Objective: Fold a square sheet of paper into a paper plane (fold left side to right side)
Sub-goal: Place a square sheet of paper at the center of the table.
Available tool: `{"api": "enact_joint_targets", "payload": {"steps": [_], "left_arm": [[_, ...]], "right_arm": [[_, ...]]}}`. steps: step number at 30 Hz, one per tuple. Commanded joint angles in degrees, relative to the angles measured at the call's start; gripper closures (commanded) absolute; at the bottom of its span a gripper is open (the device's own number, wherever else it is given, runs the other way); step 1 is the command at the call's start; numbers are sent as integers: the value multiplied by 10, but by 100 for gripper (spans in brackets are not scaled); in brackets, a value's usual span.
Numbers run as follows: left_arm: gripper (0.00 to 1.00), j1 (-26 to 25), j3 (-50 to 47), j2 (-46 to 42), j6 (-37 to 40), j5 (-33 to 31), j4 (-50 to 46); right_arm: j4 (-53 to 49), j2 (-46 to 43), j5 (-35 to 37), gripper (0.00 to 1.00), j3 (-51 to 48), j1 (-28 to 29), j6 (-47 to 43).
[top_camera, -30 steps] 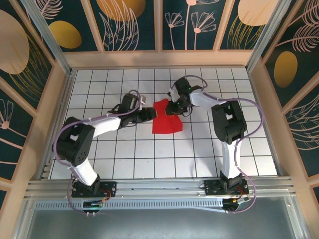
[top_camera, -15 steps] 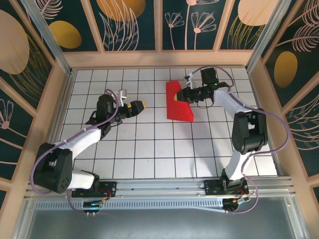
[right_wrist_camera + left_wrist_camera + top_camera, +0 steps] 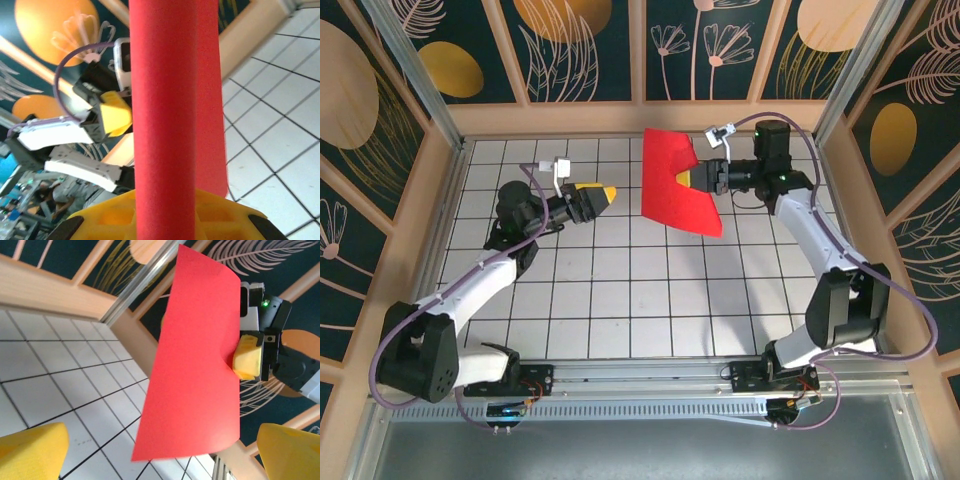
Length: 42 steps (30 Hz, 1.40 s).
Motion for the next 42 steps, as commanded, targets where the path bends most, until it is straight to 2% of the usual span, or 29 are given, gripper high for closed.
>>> {"api": "enact_joint_targets", "payload": {"steps": [1,8,13,16,20,25,26,31,36,42], "left_arm": [[3,-11,38,19,15,52,44],[1,-68,115,48,85,51,-43],[3,-75,133,62,73,47,-36],[15,-78,131,61,68,48,-25],[48,-78,132,53,81,37,-42],[87,-78,136,53,100,14,-79],[90,-78,134,53,100,6,-83],[100,-78,124,61,97,-31,-109],[100,-78,122,95,80,-73,-181],[100,-76,95,151,70,-119,-248]], "right_arm": [[119,-31,-58,80,-22,20,80],[122,-31,-46,81,-16,49,80],[90,-32,-36,81,-7,52,52],[14,-27,-12,81,8,51,-6],[-74,-14,11,81,33,51,-73],[-100,-7,37,79,38,48,-91],[-102,-6,42,78,37,47,-93],[-114,-5,93,61,31,43,-101],[-113,9,205,44,15,26,-72],[-75,49,302,36,-36,20,-15]]}}
